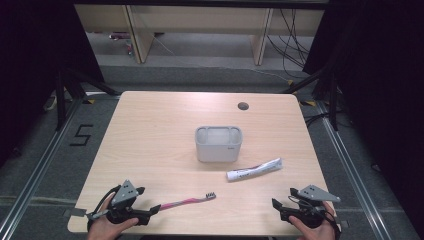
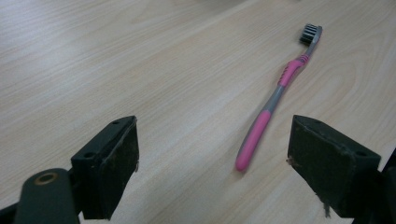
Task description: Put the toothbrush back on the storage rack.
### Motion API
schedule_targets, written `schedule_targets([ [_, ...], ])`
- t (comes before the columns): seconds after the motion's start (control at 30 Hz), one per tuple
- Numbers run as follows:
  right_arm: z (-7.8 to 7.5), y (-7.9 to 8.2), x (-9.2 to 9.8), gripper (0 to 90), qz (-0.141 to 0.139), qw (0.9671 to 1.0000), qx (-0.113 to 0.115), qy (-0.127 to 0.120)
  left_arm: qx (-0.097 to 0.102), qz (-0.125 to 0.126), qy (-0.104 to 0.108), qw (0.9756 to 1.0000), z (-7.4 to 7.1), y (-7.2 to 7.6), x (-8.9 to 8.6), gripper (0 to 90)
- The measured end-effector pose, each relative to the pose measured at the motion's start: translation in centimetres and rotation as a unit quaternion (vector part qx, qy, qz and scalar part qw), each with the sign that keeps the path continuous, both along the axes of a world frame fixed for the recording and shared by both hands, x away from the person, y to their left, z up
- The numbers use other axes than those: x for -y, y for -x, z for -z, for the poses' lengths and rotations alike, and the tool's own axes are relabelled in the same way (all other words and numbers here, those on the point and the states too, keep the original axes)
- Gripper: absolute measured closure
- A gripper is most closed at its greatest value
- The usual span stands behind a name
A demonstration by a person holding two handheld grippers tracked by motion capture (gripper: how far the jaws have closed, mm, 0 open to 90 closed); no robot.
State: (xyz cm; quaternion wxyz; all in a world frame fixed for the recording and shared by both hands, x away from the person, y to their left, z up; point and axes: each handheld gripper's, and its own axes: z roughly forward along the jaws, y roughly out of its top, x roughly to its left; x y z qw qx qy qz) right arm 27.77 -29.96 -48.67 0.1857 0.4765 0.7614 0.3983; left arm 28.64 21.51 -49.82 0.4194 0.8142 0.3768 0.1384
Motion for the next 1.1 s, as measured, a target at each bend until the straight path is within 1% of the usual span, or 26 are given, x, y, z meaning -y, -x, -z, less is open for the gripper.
schedule_targets([
  [0.07, 0.1, 0.0, 0.0, 21.7, -0.001, 1.0000, -0.002, 0.000, -0.003, 0.001, 0.007, 1.0000, 0.0, 0.0, 0.1, 16.1],
  [0.1, 0.1, 0.0, 0.0, 21.7, -0.001, 1.0000, -0.002, 0.000, -0.003, 0.001, 0.007, 1.0000, 0.0, 0.0, 0.1, 16.1],
  [0.13, 0.1, 0.0, 0.0, 22.2, -0.003, 1.0000, -0.003, 0.000, -0.004, 0.010, -0.009, 0.9999, -0.1, 0.0, -0.1, 16.0],
  [0.17, 0.1, -0.1, 0.0, 22.2, -0.003, 1.0000, -0.001, 0.002, -0.005, 0.009, -0.009, 0.9999, -0.1, 0.0, -0.1, 15.8],
  [0.2, 0.1, -0.1, 0.0, 22.2, -0.001, 1.0000, -0.003, 0.002, -0.001, 0.011, 0.002, 0.9999, 0.0, 0.1, 0.1, 15.5],
  [0.23, 0.1, -0.1, 0.0, 22.2, -0.001, 1.0000, -0.003, 0.002, -0.001, 0.011, 0.002, 0.9999, 0.0, 0.1, 0.1, 15.5],
  [0.27, 0.2, -0.1, 0.1, 22.3, -0.009, 0.9999, -0.010, -0.007, 0.000, 0.010, 0.003, 0.9999, 0.1, 0.1, 0.1, 15.5],
  [0.3, 0.2, -0.1, 0.1, 22.3, -0.009, 0.9999, -0.010, -0.007, 0.003, 0.022, -0.008, 0.9997, 0.1, 0.1, -0.1, 15.5],
  [0.43, 0.3, -0.2, 0.2, 22.5, -0.010, 0.9998, -0.016, -0.002, -0.002, 0.027, -0.017, 0.9995, 0.0, 0.0, 0.0, 15.6],
  [0.47, 0.3, -0.2, 0.2, 22.5, -0.010, 0.9998, -0.016, -0.002, 0.001, 0.020, -0.005, 0.9998, 0.2, 0.0, 0.2, 15.6],
  [0.5, 0.3, -0.2, 0.2, 22.5, -0.005, 1.0000, -0.008, 0.002, -0.001, 0.030, -0.020, 0.9994, 0.0, -0.1, 0.1, 15.8],
  [0.53, 0.3, -0.2, 0.2, 22.5, -0.005, 1.0000, -0.008, 0.002, -0.001, 0.030, -0.020, 0.9994, 0.0, -0.1, 0.1, 15.9],
  [0.57, 0.3, -0.1, -0.1, 22.5, 0.004, 0.9996, -0.022, -0.015, -0.005, 0.030, -0.015, 0.9994, 0.1, 0.0, 0.2, 15.9],
  [0.6, 0.2, -0.1, 0.2, 22.5, -0.003, 0.9998, -0.019, -0.009, -0.007, 0.041, -0.037, 0.9985, 0.1, -0.1, 0.3, 16.4],
  [0.63, 0.2, -0.1, 0.2, 22.5, -0.003, 0.9998, -0.019, -0.009, -0.007, 0.041, -0.037, 0.9985, 0.1, -0.1, 0.3, 17.2],
  [0.67, 0.3, -0.3, 0.3, 22.5, -0.011, 0.9998, -0.012, -0.010, -0.008, 0.041, -0.033, 0.9986, 0.2, 0.0, 0.5, 17.2],
  [0.7, 0.3, -0.3, 0.3, 22.5, -0.010, 0.9998, -0.011, -0.011, -0.008, 0.042, -0.039, 0.9983, 0.2, 0.0, 0.5, 17.7],
  [0.73, 0.2, -0.2, 0.4, 22.5, -0.004, 1.0000, -0.004, -0.003, -0.009, 0.047, -0.038, 0.9981, 0.2, -0.1, 0.6, 17.8],
  [0.87, 0.2, -0.2, 0.4, 22.6, -0.003, 1.0000, -0.004, -0.005, -0.008, 0.047, -0.040, 0.9981, 0.1, -0.2, 0.8, 18.4],
  [0.9, 0.2, -0.2, 0.4, 22.6, -0.003, 1.0000, -0.005, -0.006, -0.008, 0.049, -0.036, 0.9981, 0.2, -0.3, 0.8, 18.7],
  [0.93, 0.2, -0.2, 0.4, 22.6, -0.005, 1.0000, -0.005, -0.004, -0.009, 0.050, -0.043, 0.9978, 0.0, -0.3, 0.9, 19.0],
  [1.0, 0.3, -0.3, 0.3, 22.6, -0.002, 1.0000, -0.003, -0.002, -0.007, 0.051, -0.042, 0.9978, 0.0, -0.4, 1.0, 19.1],
  [1.03, 0.2, -0.2, 0.4, 22.6, -0.004, 0.9999, -0.007, -0.007, -0.009, 0.052, -0.040, 0.9978, 0.0, -0.4, 1.1, 19.3],
  [1.1, 0.2, -0.2, 0.4, 22.6, -0.004, 1.0000, -0.004, -0.005, -0.006, 0.054, -0.045, 0.9975, -0.1, -0.5, 1.3, 19.4],
])
